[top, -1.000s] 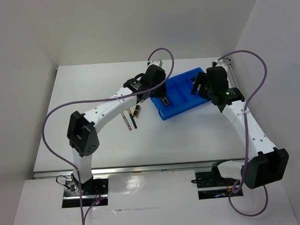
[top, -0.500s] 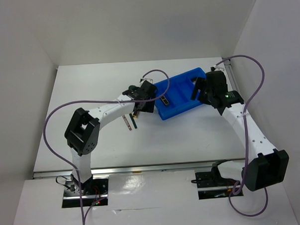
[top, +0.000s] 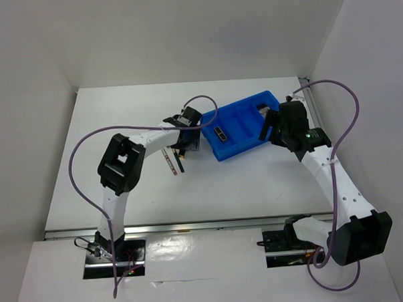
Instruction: Organize the makeup
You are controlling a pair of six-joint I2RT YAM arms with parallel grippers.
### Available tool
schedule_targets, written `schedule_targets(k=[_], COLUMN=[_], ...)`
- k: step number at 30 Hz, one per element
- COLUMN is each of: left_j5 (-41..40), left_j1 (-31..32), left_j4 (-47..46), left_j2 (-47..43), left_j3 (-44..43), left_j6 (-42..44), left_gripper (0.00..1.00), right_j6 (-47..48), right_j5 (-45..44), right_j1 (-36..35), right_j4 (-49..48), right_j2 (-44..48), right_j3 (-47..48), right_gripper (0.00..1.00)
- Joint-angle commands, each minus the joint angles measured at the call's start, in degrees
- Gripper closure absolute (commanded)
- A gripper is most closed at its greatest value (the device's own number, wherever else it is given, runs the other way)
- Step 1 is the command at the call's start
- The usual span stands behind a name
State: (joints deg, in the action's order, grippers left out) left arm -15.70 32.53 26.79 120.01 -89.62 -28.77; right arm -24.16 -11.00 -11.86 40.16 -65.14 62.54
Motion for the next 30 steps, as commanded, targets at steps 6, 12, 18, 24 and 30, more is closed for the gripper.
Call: schedule_targets(k=[6, 12, 18, 24, 30], left_j5=[0.5, -1.2, -2.1, 6.0, 15.6], left_j1=[-0.3, -0.3, -0.3, -0.3, 0.3], left_j4=[1.0, 2.4, 8.9, 8.9, 1.7], left_j2=[2.1, -1.6, -7.9, -12.4, -8.8], left_j3=[-2.2, -1.0, -6.0, -12.5, -15.1], left_j6=[-1.5, -2.1, -3.5, -5.4, -18.1], left_gripper=[0.39, 0.78, 0.96, 0.98, 1.00], right_j6=[0.6, 0.6, 0.6, 0.6, -0.4], right_j5=[-1.3, -1.3, -0.7, -0.7, -1.2], right_j1=[0.2, 0.2, 0.2, 0.2, 0.2], right_j4=[1.3, 1.3, 1.3, 1.3, 3.0], right_j2=[1.6, 1.6, 1.1, 1.7, 2.2], right_j3=[0.5, 0.5, 0.5, 1.1, 1.6], right_gripper=[0.16, 0.16, 0.16, 0.16, 0.16])
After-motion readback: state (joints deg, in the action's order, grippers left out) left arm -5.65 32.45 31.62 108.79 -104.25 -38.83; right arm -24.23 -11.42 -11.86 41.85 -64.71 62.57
